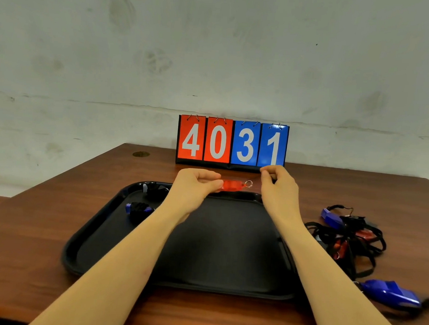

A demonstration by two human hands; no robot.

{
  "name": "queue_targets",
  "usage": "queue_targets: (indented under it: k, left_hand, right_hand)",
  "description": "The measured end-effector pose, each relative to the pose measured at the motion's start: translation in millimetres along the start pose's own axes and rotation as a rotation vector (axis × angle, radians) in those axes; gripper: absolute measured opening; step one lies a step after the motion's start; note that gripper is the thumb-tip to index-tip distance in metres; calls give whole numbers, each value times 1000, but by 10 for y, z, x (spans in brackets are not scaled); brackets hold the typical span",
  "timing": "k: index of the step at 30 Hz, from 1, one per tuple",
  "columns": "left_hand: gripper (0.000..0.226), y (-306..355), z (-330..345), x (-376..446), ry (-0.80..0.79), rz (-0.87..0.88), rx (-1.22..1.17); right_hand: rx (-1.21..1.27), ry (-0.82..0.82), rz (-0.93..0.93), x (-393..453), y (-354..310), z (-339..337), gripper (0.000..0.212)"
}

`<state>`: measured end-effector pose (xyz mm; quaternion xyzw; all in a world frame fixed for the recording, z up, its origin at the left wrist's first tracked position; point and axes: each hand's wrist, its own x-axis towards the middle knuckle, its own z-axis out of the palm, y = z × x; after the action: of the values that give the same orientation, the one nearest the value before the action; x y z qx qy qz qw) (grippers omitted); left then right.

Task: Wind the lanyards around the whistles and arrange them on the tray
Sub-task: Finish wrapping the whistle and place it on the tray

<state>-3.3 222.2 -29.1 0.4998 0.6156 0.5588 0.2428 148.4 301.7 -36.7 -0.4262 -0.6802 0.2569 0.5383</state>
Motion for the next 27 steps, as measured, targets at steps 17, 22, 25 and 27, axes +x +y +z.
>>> queue_targets:
  k: [17, 22, 25, 27]
  left_hand:
    - [18, 108, -104, -82, -86, -40, -425]
    - [16, 155, -130, -90, -53, -95, -694]
    - [17, 150, -124, -94, -52, -113, -725]
    - [16, 151, -125, -90, -49, -116, -760]
  right_hand:
    - [-23, -96, -22, 45, 7, -51, 24]
    - [87, -266, 41, 16, -25, 6, 30]
    - [40, -268, 33, 14, -37, 19, 23]
    - [113, -232, 76, 12, -44, 26, 13]
